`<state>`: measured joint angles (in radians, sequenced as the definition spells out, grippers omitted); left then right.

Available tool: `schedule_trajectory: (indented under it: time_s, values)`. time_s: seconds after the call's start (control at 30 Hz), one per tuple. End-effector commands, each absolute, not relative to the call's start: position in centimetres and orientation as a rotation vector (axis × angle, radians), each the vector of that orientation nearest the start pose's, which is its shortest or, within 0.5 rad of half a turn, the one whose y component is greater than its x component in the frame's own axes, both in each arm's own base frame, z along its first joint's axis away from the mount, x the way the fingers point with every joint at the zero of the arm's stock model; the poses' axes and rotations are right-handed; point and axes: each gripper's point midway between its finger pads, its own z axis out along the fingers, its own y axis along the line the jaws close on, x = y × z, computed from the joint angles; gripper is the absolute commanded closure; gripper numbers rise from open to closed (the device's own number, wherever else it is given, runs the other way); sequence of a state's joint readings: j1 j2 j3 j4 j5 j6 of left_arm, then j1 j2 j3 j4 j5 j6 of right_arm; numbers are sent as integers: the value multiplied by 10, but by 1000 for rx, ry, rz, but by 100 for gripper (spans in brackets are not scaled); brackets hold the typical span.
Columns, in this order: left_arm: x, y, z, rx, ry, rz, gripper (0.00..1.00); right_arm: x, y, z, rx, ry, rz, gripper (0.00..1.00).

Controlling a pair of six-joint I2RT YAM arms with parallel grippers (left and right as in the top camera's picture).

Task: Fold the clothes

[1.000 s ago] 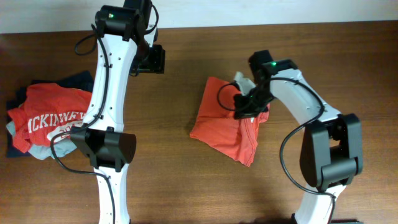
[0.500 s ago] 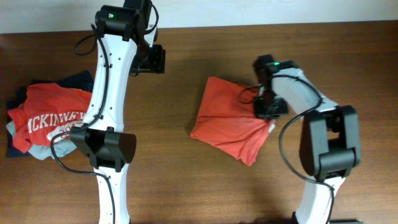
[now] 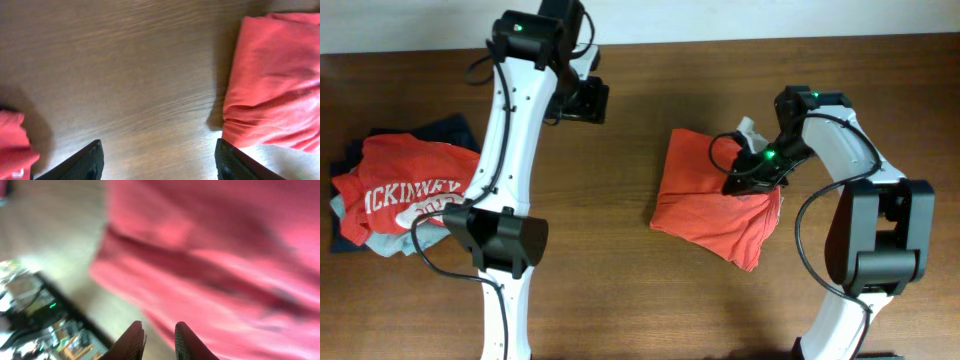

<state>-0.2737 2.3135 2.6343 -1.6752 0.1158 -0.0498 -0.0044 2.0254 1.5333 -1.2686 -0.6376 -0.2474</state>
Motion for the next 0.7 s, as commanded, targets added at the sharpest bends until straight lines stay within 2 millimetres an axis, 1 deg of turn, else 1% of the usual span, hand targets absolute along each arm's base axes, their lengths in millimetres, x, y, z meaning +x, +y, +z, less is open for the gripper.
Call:
schedule_trajectory:
  time_s: [0.0, 0.03, 0.07, 0.1, 0.13, 0.2, 0.23, 0.27, 0.33, 0.37, 0.43, 0.5, 0.57, 0.67]
  values:
    - [447, -153, 211, 487, 2846, -237, 34, 335, 147, 109, -496, 2883, 1241, 77]
    - [453, -149, 211, 476, 2834, -197, 51, 334, 156, 106, -528, 2896, 1209, 78]
    - [457, -144, 211, 464, 2824, -168, 60, 335, 164, 101, -526, 2929, 1152, 79]
    - [462, -140, 212, 448, 2810, -161, 67, 336, 172, 94, -540, 2957, 1071, 79]
    - [466, -136, 213, 406, 2805, -168, 69, 338, 181, 86, -557, 2980, 975, 79]
    - [469, -128, 214, 349, 2810, -170, 69, 343, 191, 73, -565, 3011, 811, 79]
    - [468, -119, 213, 311, 2825, -171, 69, 348, 193, 58, -531, 3050, 602, 79]
    - [467, -114, 212, 299, 2837, -170, 69, 350, 190, 51, -494, 3069, 469, 79]
    - [463, -106, 210, 281, 2863, -163, 69, 351, 186, 38, -447, 3094, 271, 81]
    - [460, -101, 209, 269, 2880, -159, 69, 349, 187, 33, -456, 3103, 232, 82]
    - [456, -94, 208, 252, 2905, -155, 71, 338, 194, 22, -498, 3144, 227, 83]
    - [455, -91, 208, 241, 2913, -154, 73, 325, 202, 16, -529, 3189, 260, 87]
    - [455, -88, 208, 232, 2913, -153, 74, 308, 214, 15, -604, 3230, 358, 88]
    - [455, -88, 208, 231, 2913, -152, 74, 279, 239, 23, -794, 3242, 563, 88]
